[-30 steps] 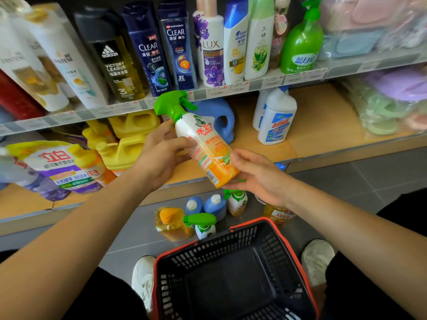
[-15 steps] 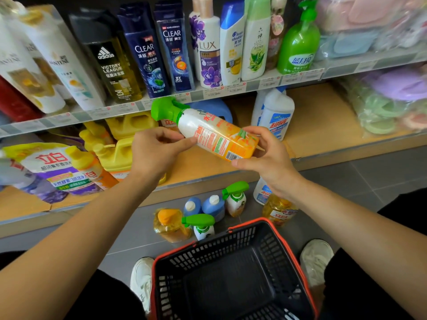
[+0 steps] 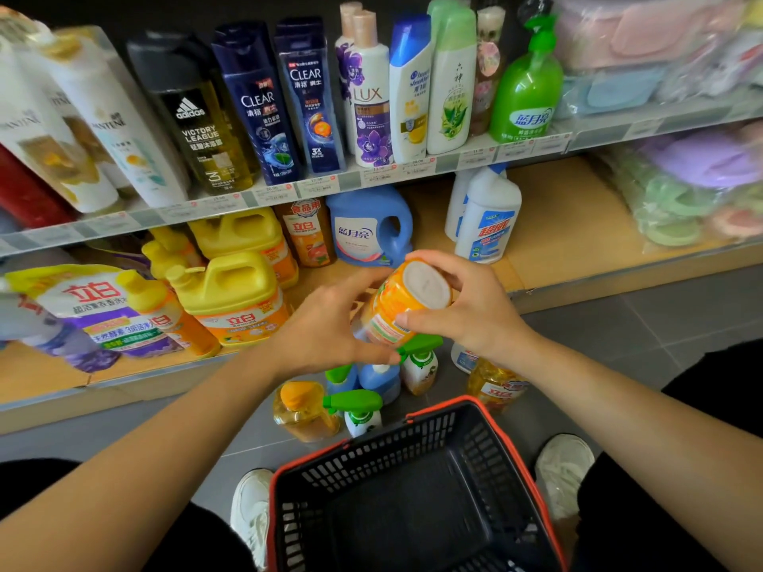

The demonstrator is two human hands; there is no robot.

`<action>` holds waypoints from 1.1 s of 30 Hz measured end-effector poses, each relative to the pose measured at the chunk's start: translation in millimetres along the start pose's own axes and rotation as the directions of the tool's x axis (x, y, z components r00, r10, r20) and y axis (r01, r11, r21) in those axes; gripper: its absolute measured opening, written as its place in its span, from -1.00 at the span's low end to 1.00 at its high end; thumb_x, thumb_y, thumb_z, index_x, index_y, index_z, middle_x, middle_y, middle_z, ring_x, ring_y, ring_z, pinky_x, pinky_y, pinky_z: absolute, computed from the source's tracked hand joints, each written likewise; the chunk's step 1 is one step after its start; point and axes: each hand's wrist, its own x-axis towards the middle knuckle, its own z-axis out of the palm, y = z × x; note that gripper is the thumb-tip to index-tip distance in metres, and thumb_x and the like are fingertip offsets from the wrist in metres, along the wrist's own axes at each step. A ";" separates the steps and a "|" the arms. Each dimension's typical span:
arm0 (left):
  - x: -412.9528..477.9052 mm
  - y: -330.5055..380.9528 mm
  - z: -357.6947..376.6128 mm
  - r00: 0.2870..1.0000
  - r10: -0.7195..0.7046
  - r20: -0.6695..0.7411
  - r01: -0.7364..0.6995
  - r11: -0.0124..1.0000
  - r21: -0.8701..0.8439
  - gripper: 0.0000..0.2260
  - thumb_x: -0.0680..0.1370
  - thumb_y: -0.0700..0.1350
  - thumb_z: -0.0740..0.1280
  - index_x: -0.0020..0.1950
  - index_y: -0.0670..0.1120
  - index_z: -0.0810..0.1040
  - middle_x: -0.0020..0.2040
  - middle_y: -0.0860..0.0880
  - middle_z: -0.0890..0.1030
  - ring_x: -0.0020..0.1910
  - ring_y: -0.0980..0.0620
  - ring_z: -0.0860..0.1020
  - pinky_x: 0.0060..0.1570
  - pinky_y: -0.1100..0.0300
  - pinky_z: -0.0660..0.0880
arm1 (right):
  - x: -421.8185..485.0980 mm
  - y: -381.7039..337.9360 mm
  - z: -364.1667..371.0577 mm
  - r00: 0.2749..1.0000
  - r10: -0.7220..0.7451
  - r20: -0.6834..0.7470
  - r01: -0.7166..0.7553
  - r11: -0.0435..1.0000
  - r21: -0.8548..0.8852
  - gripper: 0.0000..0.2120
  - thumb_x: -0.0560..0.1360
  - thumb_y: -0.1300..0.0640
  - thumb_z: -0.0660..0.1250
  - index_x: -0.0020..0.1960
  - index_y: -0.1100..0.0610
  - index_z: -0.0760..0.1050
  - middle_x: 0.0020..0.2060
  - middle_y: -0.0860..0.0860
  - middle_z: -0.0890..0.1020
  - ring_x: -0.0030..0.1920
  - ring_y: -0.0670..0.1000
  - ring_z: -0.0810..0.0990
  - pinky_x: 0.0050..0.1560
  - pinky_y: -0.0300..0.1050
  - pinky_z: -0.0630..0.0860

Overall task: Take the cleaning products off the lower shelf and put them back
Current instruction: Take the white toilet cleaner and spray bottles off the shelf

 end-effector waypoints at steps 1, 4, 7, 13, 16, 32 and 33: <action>0.4 -1.0 1.6 1.000 -0.002 -0.004 0.002 1.000 -0.029 -0.17 0.31 -0.04 0.68 0.50 -0.04 0.38 0.29 0.01 0.59 0.27 0.05 0.58 0.23 -0.03 0.56 | -0.4 -0.6 0.0 1.000 -0.011 -0.005 0.011 1.000 0.005 -0.44 0.26 0.18 0.65 0.18 -0.13 0.56 0.03 -0.18 0.65 0.10 -0.18 0.60 -0.01 -0.31 0.56; 0.6 -1.8 3.0 1.000 0.001 -0.029 -0.004 0.994 -0.107 -0.23 0.35 -0.09 0.66 0.49 -0.04 0.39 0.28 0.03 0.60 0.26 0.08 0.58 0.24 -0.03 0.56 | -0.4 -2.1 -1.0 1.000 -0.027 -0.009 0.028 0.999 0.024 -0.39 0.22 0.07 0.63 0.25 -0.04 0.57 0.09 -0.12 0.66 0.14 -0.15 0.61 0.07 -0.24 0.58; 0.0 -2.9 2.6 0.998 0.012 -0.064 -0.021 0.988 -0.152 -0.23 0.34 -0.13 0.66 0.47 -0.07 0.40 0.28 0.02 0.60 0.29 0.06 0.57 0.26 -0.06 0.55 | 1.9 -4.9 -4.3 0.999 -0.017 0.044 0.013 0.995 0.095 -0.42 0.29 0.04 0.60 0.29 0.00 0.56 0.14 -0.05 0.66 0.18 -0.06 0.61 0.15 -0.07 0.59; 1.8 -5.2 8.3 0.997 0.058 -0.059 -0.065 0.990 -0.127 -0.24 0.33 -0.12 0.67 0.45 -0.10 0.41 0.30 0.01 0.59 0.32 0.03 0.56 0.30 -0.09 0.52 | 8.2 -6.6 -6.4 1.000 0.005 0.008 -0.005 0.998 0.064 -0.73 0.35 0.10 0.60 0.01 -0.03 0.64 -0.12 -0.14 0.70 -0.08 -0.15 0.64 -0.07 -0.22 0.57; 2.0 -5.9 13.3 0.997 0.056 -0.057 -0.063 0.990 -0.123 -0.22 0.33 -0.09 0.67 0.47 -0.07 0.41 0.30 0.04 0.58 0.32 0.05 0.56 0.29 -0.06 0.53 | 9.3 -3.8 -5.8 1.000 0.013 -0.027 -0.011 0.997 0.075 -0.84 0.40 0.13 0.56 -0.03 0.05 0.66 -0.18 -0.08 0.70 -0.16 -0.17 0.61 -0.13 -0.26 0.53; 10.5 -24.7 6.4 0.964 -0.086 -0.251 0.003 0.950 -0.312 -0.27 0.32 -0.13 0.66 0.42 0.00 0.43 0.25 0.09 0.63 0.25 0.08 0.60 0.19 0.22 0.56 | -3.2 -10.3 -2.9 0.954 -0.298 0.041 0.299 0.929 -0.217 -0.69 0.52 0.39 0.38 0.21 0.15 0.65 0.38 0.01 0.52 0.44 -0.03 0.41 0.45 -0.06 0.35; 10.5 -25.5 5.8 0.963 -0.088 -0.256 0.004 0.950 -0.314 -0.26 0.31 -0.14 0.66 0.42 0.00 0.43 0.25 0.10 0.62 0.25 0.08 0.60 0.20 0.22 0.56 | -3.4 -10.9 -3.0 0.948 -0.317 0.014 0.311 0.922 -0.229 -0.71 0.51 0.40 0.39 0.16 0.18 0.67 0.31 0.03 0.59 0.41 -0.01 0.45 0.43 -0.01 0.38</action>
